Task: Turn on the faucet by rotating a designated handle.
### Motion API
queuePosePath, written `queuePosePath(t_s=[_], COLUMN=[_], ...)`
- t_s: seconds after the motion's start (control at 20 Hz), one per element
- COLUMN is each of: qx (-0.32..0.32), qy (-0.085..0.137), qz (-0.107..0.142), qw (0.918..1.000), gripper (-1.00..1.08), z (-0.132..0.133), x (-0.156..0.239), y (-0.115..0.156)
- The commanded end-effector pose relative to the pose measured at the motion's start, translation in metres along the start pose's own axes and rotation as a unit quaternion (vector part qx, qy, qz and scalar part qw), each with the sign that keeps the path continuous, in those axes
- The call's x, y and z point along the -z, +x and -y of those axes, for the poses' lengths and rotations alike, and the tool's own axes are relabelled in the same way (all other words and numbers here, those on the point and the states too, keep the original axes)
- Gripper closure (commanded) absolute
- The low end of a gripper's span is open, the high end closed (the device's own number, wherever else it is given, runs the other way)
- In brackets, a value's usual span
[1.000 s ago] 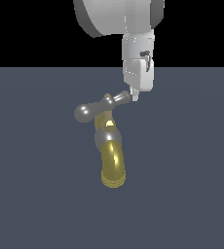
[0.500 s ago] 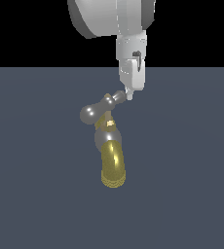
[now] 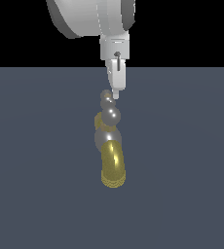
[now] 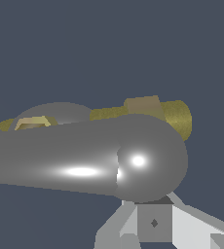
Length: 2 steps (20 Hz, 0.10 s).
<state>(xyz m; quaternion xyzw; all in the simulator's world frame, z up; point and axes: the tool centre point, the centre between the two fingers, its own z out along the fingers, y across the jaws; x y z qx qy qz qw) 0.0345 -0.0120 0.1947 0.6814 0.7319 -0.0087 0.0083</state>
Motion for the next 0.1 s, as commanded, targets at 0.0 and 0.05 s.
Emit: queuePosePath(t_s=[0.0,0.05], qx=[0.041,0.041], qy=[-0.001,-0.001], qz=[-0.012,-0.012], qw=[0.9991,0.9991], gripper=[1.08,1.08], z=[-0.004,-0.0039], x=[0.0039,0.0039], y=[0.0703,0.0703])
